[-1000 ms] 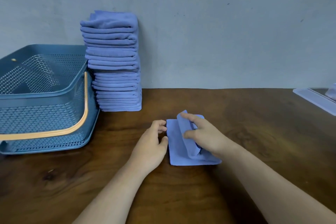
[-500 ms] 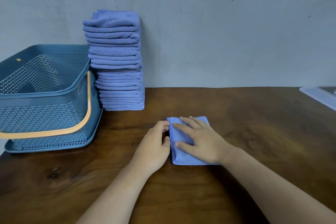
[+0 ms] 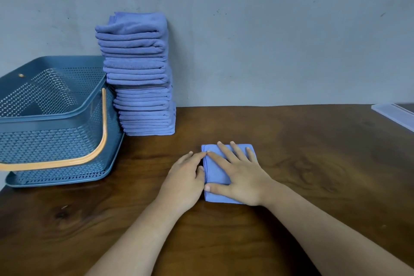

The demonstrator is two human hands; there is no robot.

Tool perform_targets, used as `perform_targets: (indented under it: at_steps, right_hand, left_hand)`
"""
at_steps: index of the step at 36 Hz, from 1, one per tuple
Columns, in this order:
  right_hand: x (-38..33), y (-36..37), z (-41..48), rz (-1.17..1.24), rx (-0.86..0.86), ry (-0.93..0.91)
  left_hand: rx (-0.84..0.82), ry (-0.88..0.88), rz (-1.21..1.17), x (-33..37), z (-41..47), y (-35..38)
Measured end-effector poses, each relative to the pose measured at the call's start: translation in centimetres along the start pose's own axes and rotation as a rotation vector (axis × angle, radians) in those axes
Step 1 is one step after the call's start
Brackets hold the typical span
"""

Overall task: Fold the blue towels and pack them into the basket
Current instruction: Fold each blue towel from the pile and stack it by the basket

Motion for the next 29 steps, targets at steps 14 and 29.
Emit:
perform_targets:
  at_steps: [14, 29]
  right_hand:
    - [8.8, -4.5, -4.7, 0.111, 0.522, 0.582]
    - [5.9, -6.6, -2.1, 0.96, 0.361, 0.52]
  left_hand:
    - [-0.03, 0.002, 0.085, 1.2, -0.9, -0.2]
    - [-0.051, -0.004, 0.006, 0.8, -0.5, 0.2]
Point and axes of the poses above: each hand's wrist, its own z-axis towards the middle knuckle, its own y-axis out of the palm, x = y × z, the point moved 9 cm from there along z, towards the middle knuckle, and after that the axes turned 9 degrees about x, right-handed, at the moved point
